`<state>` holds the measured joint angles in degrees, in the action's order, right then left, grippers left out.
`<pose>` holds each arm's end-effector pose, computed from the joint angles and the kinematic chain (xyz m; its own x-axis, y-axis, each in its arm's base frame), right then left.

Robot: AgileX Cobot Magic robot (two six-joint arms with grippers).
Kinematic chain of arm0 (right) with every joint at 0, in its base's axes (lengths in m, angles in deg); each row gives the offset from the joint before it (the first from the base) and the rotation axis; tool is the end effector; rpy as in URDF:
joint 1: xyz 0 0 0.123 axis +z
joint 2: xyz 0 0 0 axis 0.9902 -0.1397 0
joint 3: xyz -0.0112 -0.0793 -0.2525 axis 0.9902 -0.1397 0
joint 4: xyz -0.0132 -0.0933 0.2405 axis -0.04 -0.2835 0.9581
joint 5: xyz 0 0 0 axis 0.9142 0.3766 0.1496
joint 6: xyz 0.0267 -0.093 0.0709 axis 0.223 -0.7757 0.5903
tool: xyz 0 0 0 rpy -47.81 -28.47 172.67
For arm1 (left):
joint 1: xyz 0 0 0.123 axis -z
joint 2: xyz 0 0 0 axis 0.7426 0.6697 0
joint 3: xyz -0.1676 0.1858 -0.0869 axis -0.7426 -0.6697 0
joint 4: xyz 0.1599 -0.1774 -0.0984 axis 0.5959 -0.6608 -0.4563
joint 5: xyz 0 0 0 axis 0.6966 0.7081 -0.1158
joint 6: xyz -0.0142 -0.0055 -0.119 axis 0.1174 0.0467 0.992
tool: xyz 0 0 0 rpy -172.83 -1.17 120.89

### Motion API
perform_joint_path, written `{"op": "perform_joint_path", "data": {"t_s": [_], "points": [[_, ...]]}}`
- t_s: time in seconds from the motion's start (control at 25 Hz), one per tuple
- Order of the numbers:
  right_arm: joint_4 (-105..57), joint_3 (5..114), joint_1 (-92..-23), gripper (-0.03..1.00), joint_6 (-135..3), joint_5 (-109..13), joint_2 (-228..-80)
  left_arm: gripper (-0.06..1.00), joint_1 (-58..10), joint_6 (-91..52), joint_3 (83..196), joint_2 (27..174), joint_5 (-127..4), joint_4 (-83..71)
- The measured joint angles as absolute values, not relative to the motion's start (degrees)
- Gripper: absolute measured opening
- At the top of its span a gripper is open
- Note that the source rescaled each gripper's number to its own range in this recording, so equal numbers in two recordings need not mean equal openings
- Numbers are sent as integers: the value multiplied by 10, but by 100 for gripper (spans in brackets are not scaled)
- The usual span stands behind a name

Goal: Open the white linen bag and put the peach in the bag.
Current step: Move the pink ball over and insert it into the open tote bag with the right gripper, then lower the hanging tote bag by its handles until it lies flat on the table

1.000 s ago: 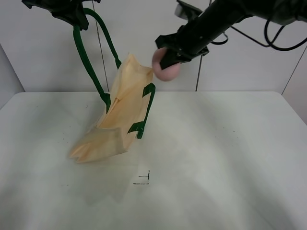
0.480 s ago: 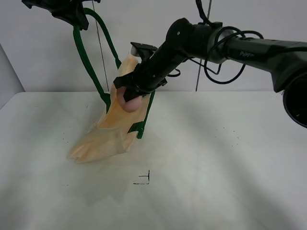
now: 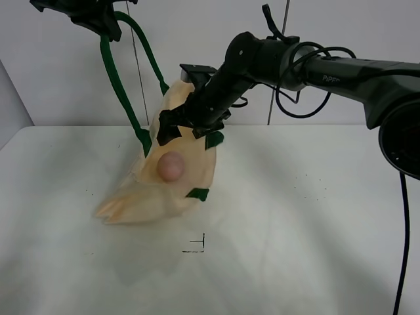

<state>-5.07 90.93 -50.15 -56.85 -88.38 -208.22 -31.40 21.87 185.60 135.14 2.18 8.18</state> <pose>0.4107 0.3026 0.1865 -0.7575 -0.3885 -0.5247 -0.5991 0.7331 0.3220 0.4121 -0.1212 0.3985 -0.7008 0.0764 -0.7092 0.1901 0.9783 -0.0824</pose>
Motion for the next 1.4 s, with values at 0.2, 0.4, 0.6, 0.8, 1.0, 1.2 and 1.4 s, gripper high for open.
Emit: {"op": "perform_joint_path", "data": {"t_s": [0.2,0.4,0.6,0.8,1.0,1.2,1.4], "points": [[-202,971,-507,100,-455,-997,-2074,0,-314,218,1855,1351,22,81],[-272,988,-540,100,-422,-1047,-2071,0,-314,218,1854,1351,22,82],[-279,988,-615,100,-422,-1048,-2071,0,-314,218,1854,1351,22,82],[-289,988,-718,100,-425,-1054,-2071,0,-314,218,1854,1351,22,82],[-290,988,-784,100,-425,-1076,-2071,0,-314,218,1853,1351,22,82],[-288,988,-802,100,-428,-1085,-2071,0,-314,218,1853,1351,22,82],[-285,988,-799,100,-431,-1086,-2054,0,-314,218,1853,1351,22,82]]}}
